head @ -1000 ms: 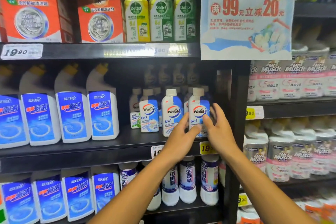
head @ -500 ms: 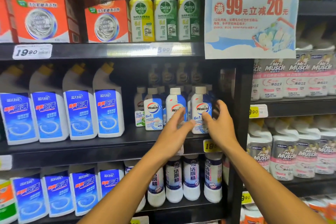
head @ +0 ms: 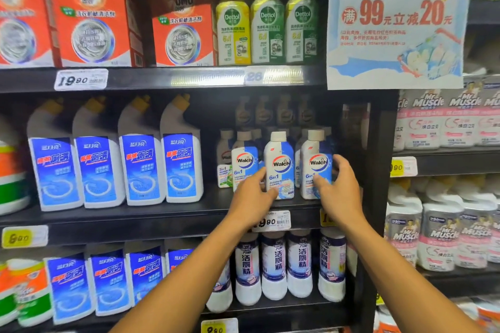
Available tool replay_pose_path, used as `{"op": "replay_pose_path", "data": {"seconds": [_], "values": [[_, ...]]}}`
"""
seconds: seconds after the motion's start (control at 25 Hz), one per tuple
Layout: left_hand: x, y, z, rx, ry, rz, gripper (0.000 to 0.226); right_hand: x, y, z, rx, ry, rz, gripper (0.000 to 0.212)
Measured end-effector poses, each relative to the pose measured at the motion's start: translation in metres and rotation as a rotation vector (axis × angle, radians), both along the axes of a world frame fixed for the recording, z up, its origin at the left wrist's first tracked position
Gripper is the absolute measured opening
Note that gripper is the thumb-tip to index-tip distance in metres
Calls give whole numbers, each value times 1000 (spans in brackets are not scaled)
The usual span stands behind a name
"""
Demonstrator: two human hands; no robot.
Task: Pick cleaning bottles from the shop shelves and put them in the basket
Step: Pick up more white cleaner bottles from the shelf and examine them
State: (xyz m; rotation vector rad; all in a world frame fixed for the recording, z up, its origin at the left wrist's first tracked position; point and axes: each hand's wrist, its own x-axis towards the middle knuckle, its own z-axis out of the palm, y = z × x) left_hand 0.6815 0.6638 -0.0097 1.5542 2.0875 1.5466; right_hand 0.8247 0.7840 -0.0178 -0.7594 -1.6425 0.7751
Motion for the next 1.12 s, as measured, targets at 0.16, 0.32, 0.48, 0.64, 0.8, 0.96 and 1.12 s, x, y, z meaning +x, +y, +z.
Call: {"op": "replay_pose_path", "data": {"seconds": [0.16, 0.32, 0.48, 0.64, 0.8, 0.96, 1.12], "values": [[5, 8, -4, 21, 63, 2, 44, 0, 2, 5, 8, -14, -42, 55], [4, 12, -4, 6, -20, -48, 48, 0, 3, 5, 23, -35, -57, 56], [-6, 4, -2, 60, -137, -48, 52, 3, 0, 7, 42, -75, -46, 70], [-34, -15, 11, 366, -139, 106, 37, 4, -11, 13, 235, -28, -75, 63], [-65, -22, 19, 322, -175, 140, 51, -6, -20, 17, 246, 60, -3, 56], [-79, -7, 14, 128, -174, 21, 45, -11, -17, 18, 177, 106, 42, 54], [-88, 14, 10, 74, -122, 40, 41, -7, -13, 18, 171, 80, 21, 53]]}}
